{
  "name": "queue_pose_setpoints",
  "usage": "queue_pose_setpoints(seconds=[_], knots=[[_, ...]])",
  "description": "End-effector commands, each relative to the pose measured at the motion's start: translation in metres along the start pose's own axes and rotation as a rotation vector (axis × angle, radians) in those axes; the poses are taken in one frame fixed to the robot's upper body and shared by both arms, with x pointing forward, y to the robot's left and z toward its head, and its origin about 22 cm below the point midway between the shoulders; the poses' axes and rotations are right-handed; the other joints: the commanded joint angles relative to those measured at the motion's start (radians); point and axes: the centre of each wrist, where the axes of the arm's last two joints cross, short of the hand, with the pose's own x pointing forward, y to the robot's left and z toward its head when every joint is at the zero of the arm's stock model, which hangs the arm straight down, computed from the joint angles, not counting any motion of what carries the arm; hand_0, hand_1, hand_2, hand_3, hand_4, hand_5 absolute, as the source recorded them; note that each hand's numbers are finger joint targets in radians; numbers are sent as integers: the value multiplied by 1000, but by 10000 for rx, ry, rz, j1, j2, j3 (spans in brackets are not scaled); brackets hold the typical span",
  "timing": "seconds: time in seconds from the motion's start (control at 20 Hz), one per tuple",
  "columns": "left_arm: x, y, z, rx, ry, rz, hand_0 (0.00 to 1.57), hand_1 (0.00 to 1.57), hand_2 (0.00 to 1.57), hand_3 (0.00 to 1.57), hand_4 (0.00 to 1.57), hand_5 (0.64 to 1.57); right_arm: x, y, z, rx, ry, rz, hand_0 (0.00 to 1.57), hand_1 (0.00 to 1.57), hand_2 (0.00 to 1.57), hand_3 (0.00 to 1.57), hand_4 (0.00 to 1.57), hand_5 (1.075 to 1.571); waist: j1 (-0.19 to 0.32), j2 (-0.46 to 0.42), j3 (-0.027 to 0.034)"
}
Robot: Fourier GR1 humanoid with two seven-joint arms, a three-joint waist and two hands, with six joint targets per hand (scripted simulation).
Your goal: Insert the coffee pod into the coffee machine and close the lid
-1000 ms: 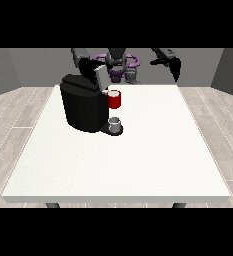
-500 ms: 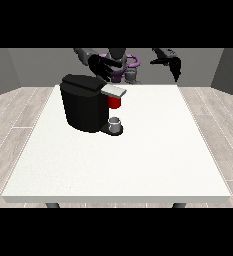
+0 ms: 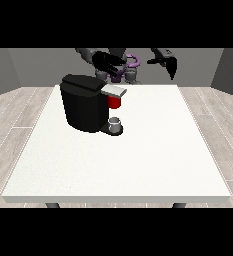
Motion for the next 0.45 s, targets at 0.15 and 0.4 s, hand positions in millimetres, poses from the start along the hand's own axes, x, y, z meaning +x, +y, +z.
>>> queue_pose_setpoints(seconds=[0.15,0.4], knots=[[-27,11,21,672,782,119,0,0,0,0,192,1571,-24,44,39,927,-273,-1709,0,0,0,0,275,1571,-807,-1154,-1],[-38,21,52,1004,1477,-44,0,0,0,0,192,1571,-71,36,90,-223,778,-2871,0,0,0,0,157,1571,-1146,-1744,2]])
